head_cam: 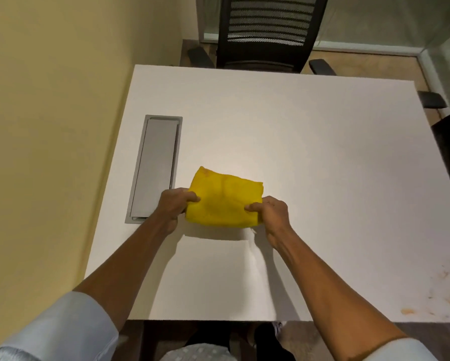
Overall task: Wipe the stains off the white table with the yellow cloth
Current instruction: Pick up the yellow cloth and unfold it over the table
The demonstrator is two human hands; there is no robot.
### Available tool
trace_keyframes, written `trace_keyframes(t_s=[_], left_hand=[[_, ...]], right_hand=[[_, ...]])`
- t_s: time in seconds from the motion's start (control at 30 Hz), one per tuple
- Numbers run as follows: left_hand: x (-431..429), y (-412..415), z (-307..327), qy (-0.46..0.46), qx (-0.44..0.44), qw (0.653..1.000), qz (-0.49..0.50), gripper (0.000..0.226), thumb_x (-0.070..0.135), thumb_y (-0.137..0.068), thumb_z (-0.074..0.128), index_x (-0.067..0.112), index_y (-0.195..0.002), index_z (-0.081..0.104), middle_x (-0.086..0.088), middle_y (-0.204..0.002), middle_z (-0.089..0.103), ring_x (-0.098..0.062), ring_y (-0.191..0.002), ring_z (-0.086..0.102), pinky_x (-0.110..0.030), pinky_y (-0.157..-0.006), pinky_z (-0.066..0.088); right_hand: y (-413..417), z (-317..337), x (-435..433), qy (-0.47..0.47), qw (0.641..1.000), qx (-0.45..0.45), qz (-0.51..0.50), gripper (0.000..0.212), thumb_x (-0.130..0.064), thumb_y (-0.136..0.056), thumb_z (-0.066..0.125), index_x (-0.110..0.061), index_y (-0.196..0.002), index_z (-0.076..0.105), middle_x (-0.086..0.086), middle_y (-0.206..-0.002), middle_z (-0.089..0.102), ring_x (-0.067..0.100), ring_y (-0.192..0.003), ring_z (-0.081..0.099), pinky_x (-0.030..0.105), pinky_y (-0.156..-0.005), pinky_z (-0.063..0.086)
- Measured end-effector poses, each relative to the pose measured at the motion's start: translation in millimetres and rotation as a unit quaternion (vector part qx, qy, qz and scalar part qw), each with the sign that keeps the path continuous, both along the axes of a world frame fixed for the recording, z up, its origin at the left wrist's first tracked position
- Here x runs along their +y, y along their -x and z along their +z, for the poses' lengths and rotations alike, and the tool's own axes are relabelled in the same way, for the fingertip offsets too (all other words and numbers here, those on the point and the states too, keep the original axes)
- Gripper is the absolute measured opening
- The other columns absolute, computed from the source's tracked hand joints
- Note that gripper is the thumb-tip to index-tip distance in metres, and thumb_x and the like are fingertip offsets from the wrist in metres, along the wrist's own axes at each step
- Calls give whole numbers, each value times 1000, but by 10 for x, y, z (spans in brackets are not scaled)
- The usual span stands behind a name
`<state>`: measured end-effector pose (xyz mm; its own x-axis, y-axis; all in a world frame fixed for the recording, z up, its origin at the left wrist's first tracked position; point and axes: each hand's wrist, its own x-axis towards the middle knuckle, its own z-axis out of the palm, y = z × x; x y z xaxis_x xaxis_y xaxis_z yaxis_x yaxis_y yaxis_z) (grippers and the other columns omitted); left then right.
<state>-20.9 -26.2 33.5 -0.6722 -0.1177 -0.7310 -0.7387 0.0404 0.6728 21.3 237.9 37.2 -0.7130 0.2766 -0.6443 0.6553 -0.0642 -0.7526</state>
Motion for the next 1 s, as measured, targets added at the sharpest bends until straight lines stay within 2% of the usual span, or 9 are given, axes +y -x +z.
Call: trace_keyframes(t_s=[0.13, 0.23, 0.33, 0.5, 0.67, 0.73, 0.8, 0.87, 1.0], left_hand=[[187, -37, 171, -30, 50, 996, -66, 34, 4, -61, 85, 8, -95, 79, -25, -106, 77, -39, -100, 71, -50, -91, 60], [429, -35, 282, -42, 66, 992, -99, 27, -6, -72, 81, 8, -96, 80, -20, -104, 78, -40, -103, 72, -48, -93, 60], [715, -61, 400, -71, 90, 988, -102, 12, 13, -84, 86, 8, -94, 81, -18, -104, 81, -31, -99, 75, -44, -99, 60], [1235, -205, 596, -78, 131, 980, -127, 19, 23, -89, 85, 5, -92, 81, -22, -106, 81, -26, -95, 75, -47, -105, 59], [1768, -419, 771, -58, 124, 982, -127, 14, 14, -81, 89, 4, -78, 79, -26, -100, 79, -28, -92, 71, -48, -104, 57], [1998, -544, 826, -48, 130, 982, -128, 16, 11, -79, 89, 16, -68, 78, -14, -89, 79, -25, -91, 72, -42, -97, 59], [2204, -670, 873, -45, 141, 982, -115, 15, 11, -76, 91, 18, -82, 79, -8, -88, 79, -21, -92, 75, -30, -85, 57], [2427, -827, 921, -54, 162, 976, -137, 30, 13, -76, 92, 24, -102, 80, -7, -84, 80, -11, -90, 78, -22, -80, 54], [2862, -1172, 999, -61, 205, 947, -239, 26, 12, -84, 86, 26, -106, 86, -3, -97, 84, -3, -102, 76, -32, -106, 56]], right_hand=[[-241, 142, 359, 60, 995, 62, -43, 35, 8, -61, 88, -17, -76, 70, 11, -87, 73, 31, -87, 69, 39, -72, 56], [-422, 259, 610, 78, 988, 93, -92, 60, 19, -66, 82, -14, -114, 67, 10, -102, 79, 30, -99, 75, 38, -74, 62], [-622, 394, 848, 87, 984, 117, -106, 65, 10, -70, 85, -16, -126, 64, 12, -103, 80, 31, -102, 75, 46, -90, 60], [-1007, 616, 1191, 70, 977, 154, -128, 59, -24, -68, 94, -27, -123, 73, 17, -91, 77, 28, -94, 74, 56, -106, 55], [-1517, 723, 1615, 15, 975, 193, -111, 77, -3, -87, 79, -43, -148, 53, 27, -75, 38, 28, -76, 46, 33, -99, 50], [-1742, 786, 1771, 6, 973, 207, -101, 71, 0, -89, 76, -36, -146, 57, 24, -78, 54, 22, -77, 58, 27, -89, 55], [-1967, 817, 1908, -13, 976, 201, -86, 50, 0, -89, 75, -23, -134, 71, 2, -101, 76, 15, -96, 70, 35, -94, 59], [-2217, 820, 2072, -31, 978, 184, -90, 42, -2, -86, 79, -20, -124, 76, 1, -107, 77, 20, -99, 72, 37, -92, 61], [-2655, 767, 2449, -128, 972, 183, -68, 52, -3, -75, 90, -20, -121, 75, 1, -111, 75, 11, -93, 72, 29, -81, 62]])
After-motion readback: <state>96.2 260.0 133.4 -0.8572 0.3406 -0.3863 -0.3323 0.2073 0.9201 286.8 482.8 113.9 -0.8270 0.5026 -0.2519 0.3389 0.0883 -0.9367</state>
